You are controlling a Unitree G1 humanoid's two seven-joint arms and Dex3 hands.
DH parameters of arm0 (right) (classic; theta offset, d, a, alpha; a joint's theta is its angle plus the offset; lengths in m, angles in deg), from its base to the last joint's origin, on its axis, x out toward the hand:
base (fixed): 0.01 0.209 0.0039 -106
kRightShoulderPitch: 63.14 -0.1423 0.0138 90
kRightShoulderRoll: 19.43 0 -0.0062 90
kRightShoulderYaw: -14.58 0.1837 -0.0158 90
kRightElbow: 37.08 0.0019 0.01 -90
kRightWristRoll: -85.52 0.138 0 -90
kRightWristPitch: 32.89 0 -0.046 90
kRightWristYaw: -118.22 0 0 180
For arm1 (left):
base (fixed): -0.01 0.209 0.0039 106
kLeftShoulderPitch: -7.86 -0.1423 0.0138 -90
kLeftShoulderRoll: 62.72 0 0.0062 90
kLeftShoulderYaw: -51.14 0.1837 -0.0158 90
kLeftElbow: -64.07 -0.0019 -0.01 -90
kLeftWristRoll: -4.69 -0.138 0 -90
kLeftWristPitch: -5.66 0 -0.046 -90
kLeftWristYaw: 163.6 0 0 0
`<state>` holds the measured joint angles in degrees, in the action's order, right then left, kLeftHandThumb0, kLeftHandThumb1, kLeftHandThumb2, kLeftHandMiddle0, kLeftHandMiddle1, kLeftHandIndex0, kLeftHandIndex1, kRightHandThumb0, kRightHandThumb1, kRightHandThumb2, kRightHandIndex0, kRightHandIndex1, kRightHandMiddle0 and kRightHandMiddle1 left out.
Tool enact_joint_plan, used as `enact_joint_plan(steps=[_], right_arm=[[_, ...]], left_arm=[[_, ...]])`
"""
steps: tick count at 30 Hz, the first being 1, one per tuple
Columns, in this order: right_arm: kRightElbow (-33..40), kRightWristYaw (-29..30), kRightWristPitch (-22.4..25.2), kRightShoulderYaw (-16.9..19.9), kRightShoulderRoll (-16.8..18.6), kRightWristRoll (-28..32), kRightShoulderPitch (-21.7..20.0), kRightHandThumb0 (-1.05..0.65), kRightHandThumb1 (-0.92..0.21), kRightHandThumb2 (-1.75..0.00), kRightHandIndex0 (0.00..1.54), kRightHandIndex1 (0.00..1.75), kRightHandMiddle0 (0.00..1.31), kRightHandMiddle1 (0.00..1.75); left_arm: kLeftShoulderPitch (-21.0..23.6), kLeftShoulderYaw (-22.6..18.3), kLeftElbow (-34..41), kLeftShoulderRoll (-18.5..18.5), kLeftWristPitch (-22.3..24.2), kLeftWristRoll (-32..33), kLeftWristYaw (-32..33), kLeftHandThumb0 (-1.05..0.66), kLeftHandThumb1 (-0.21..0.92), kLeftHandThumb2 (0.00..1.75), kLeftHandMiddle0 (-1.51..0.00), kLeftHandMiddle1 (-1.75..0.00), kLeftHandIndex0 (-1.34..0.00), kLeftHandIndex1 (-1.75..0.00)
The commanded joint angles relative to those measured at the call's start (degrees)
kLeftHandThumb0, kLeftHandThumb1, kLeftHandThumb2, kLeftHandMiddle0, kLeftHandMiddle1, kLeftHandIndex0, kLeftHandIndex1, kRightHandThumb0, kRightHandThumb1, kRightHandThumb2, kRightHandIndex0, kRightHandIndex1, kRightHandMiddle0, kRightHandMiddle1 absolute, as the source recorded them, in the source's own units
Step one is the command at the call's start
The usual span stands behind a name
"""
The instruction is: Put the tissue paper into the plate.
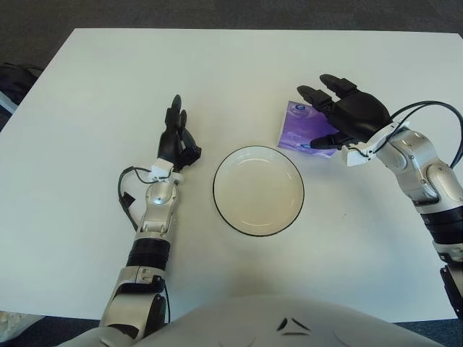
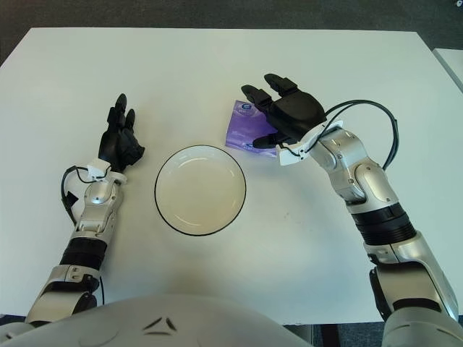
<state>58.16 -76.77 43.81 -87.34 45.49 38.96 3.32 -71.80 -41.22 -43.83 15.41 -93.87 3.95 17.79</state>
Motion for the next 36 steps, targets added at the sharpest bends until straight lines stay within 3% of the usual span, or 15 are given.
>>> enact_joint_plan(steps=[1, 25, 36], right_arm=[[0.7, -0.5, -0.1, 0.4, 0.0, 0.5, 0.4, -1.05, -0.92, -0.52, 0.0, 0.0, 0.0, 0.0], [0.0, -1.9, -0.4, -1.0, 0.3, -0.3, -0.2, -1.05, -0.92, -0.53, 0.0, 0.0, 0.0, 0.0], [-8.4, 3.0, -2.2, -5.0, 1.9, -3.8, -1.5, -1.05, -0.92, -0.54, 0.0, 0.0, 0.0, 0.0]], left_arm=[[-4.8, 0.1, -3.9, -0.2, 3.6, 0.1, -0.7, -0.9, 0.92, 1.09, -0.19, 0.0, 0.0, -0.17], [-5.4, 0.2, -3.3, 0.3, 2.9, -0.3, -0.8, -0.91, 0.92, 1.1, -0.19, 0.0, 0.0, -0.15], [-5.3, 0.1, -3.8, 0.6, 2.5, -0.4, -1.0, -0.9, 0.92, 1.1, -0.18, 0.0, 0.0, -0.13]])
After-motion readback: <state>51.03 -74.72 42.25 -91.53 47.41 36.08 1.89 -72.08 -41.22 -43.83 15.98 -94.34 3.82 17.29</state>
